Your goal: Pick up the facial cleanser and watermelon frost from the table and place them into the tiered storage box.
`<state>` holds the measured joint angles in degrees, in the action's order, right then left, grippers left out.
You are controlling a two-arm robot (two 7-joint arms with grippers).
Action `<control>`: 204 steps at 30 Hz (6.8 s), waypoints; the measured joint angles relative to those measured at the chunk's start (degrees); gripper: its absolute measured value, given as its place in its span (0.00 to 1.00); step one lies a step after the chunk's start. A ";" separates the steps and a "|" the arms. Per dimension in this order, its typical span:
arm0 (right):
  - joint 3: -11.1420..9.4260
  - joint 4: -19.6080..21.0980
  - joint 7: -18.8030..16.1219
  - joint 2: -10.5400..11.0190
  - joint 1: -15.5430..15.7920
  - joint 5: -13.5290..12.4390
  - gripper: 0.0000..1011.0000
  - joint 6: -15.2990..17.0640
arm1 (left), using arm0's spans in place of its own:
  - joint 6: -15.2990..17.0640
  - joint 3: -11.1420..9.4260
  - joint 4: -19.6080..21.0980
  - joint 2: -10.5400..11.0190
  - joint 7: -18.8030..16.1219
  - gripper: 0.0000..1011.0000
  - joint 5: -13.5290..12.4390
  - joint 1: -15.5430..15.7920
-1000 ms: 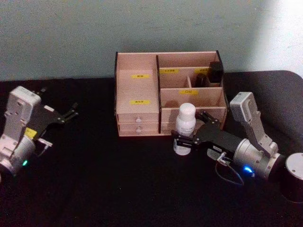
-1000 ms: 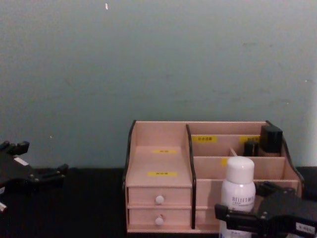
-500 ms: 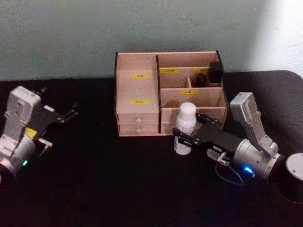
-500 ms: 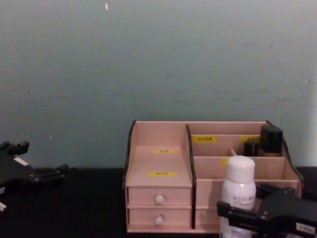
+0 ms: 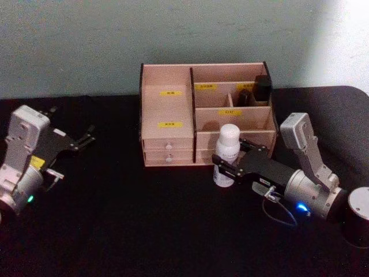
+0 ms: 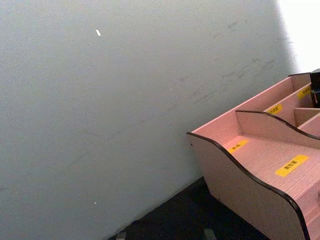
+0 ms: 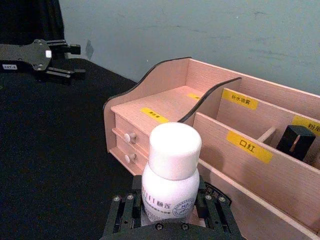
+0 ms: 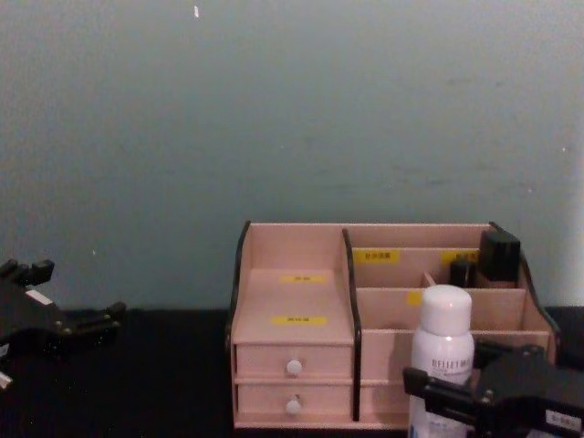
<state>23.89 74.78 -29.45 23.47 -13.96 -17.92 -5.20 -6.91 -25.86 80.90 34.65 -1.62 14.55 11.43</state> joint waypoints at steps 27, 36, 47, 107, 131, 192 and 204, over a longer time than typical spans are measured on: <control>-2.63 9.63 -0.80 1.58 -1.87 -7.23 0.59 4.68 | 0.00 0.00 0.00 0.00 -0.01 0.99 0.00 0.00; -1.72 5.89 1.51 -0.76 -6.83 -5.51 0.59 3.68 | 0.00 0.00 0.00 0.00 0.00 0.99 0.00 0.00; -1.45 -1.34 2.75 -4.01 -12.57 -3.50 0.59 2.20 | 0.00 0.00 0.00 0.00 0.00 0.99 -0.01 0.00; -1.39 -22.27 2.76 -11.48 -22.41 2.21 0.59 4.51 | 0.00 0.00 0.00 0.00 0.00 0.99 0.00 0.00; -1.43 -22.24 2.75 -11.47 -22.39 2.21 0.82 4.53 | 0.00 0.00 0.00 0.00 0.00 0.99 0.00 0.00; -12.15 24.77 3.85 19.06 14.47 -14.35 0.99 25.69 | 0.00 0.00 0.00 0.00 -0.01 0.99 0.00 0.00; -7.49 21.52 4.58 19.07 10.70 -13.50 0.99 27.70 | 0.00 0.00 0.00 0.00 0.00 0.99 0.00 0.00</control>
<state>16.40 96.30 -24.87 42.54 -3.27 -31.42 22.50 -6.91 -25.86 80.90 34.65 -1.62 14.55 11.43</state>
